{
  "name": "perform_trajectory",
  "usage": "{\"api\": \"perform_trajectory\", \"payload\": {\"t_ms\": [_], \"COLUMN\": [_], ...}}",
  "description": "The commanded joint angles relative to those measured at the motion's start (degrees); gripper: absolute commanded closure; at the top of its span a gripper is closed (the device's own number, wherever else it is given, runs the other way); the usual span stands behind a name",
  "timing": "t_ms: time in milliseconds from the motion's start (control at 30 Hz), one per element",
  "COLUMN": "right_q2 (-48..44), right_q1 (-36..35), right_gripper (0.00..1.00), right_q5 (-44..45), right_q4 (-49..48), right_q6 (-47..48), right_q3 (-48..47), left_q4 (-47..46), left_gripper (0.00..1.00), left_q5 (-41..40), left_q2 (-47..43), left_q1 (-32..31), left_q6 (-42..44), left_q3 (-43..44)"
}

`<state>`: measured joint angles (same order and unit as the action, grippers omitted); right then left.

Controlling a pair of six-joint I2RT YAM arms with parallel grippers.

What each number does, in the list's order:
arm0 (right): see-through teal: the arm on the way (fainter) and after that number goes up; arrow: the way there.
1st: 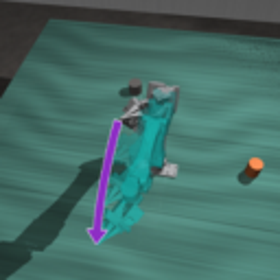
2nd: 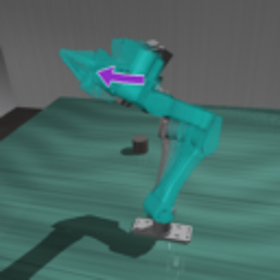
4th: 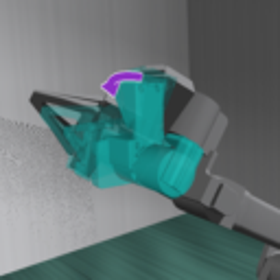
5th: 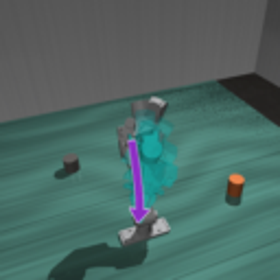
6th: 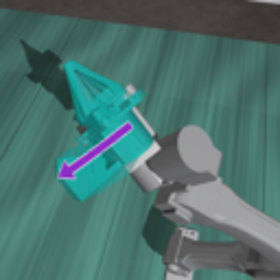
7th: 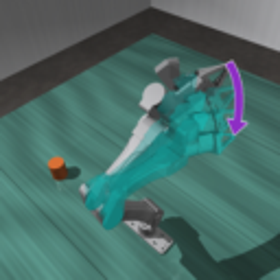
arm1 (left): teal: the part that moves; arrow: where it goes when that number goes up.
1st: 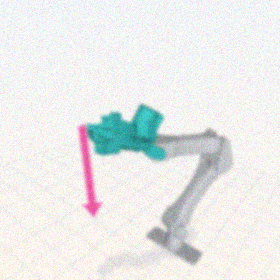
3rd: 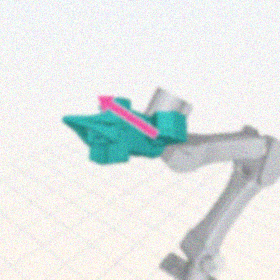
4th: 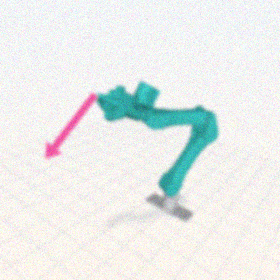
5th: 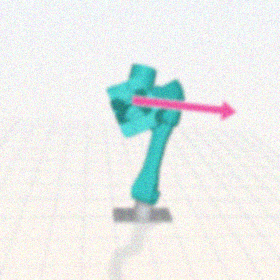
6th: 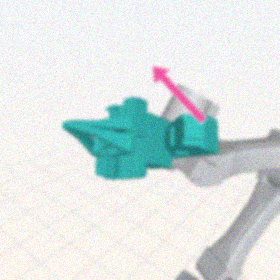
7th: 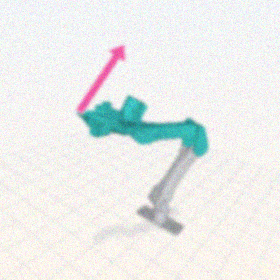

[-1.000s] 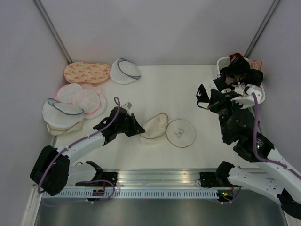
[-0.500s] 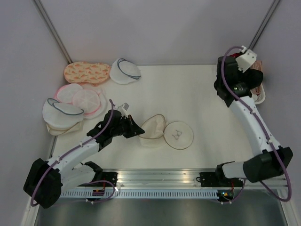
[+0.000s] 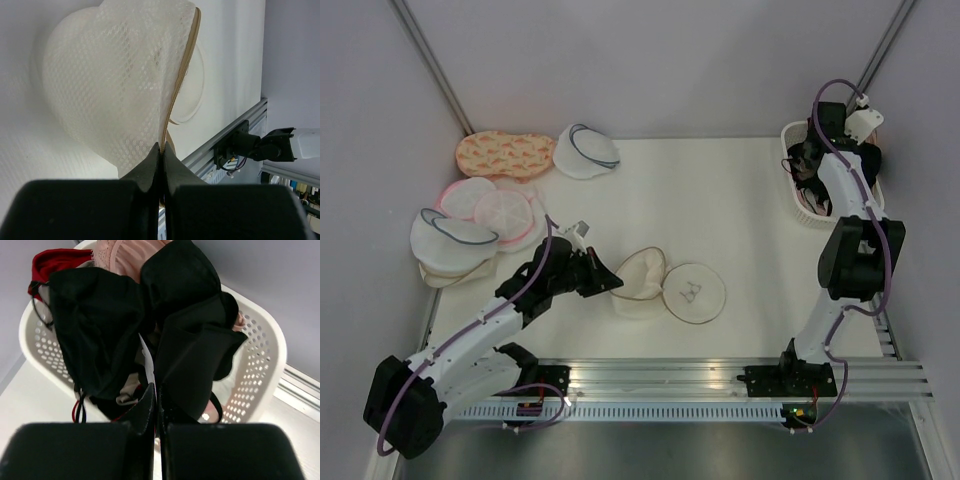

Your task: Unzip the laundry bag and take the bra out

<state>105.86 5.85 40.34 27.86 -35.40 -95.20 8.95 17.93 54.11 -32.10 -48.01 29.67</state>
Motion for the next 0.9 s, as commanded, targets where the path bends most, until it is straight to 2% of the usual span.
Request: {"api": "perform_trajectory", "payload": {"t_ms": [0, 233, 467, 600, 633, 667, 733, 767, 867], "right_q2": [5.6, 18.6, 26.6, 27.0, 26.7, 24.9, 21.8, 17.8, 11.7], "right_q1": [1.5, 2.3, 2.3, 2.4, 2.5, 2.4, 2.4, 2.3, 0.9], "right_gripper": [1.0, 1.0, 1.0, 0.98, 0.9, 0.6, 0.38, 0.24, 0.14], "right_q5": [-0.4, -4.3, -6.3, -9.1, -10.5, -12.1, -13.6, -14.5, -14.9], "right_q4": [0.2, 4.0, 4.7, 4.2, 4.0, 4.3, 3.4, 2.4, 4.2], "right_q6": [-0.5, 0.0, 1.4, 1.8, 2.2, 2.3, 1.8, 1.7, 1.6], "right_q3": [-7.5, -21.1, -26.7, -26.6, -26.4, -25.6, -23.1, -20.1, -17.5], "left_q4": [3.3, 8.5, 10.2, 10.5, 10.4, 10.5, 10.5, 10.4, 10.4], "left_gripper": [0.98, 0.98, 0.98, 0.98, 0.98, 0.98, 0.98, 0.98, 0.98], "left_q5": [-1.8, -4.1, -4.8, -4.8, -4.8, -4.9, -5.0, -5.4, -5.7], "left_q2": [-2.3, -4.3, -5.2, -5.7, -5.9, -5.9, -5.9, -5.9, -5.7], "left_q1": [0.3, 0.4, 0.5, 0.5, 0.5, 0.5, 0.5, 0.5, 0.5], "left_q6": [0.0, 1.3, 1.0, 0.6, 0.6, 0.5, 0.6, 0.6, 0.7], "left_q3": [2.1, 5.7, 6.4, 6.3, 6.2, 5.9, 5.8, 5.7, 5.5]}}
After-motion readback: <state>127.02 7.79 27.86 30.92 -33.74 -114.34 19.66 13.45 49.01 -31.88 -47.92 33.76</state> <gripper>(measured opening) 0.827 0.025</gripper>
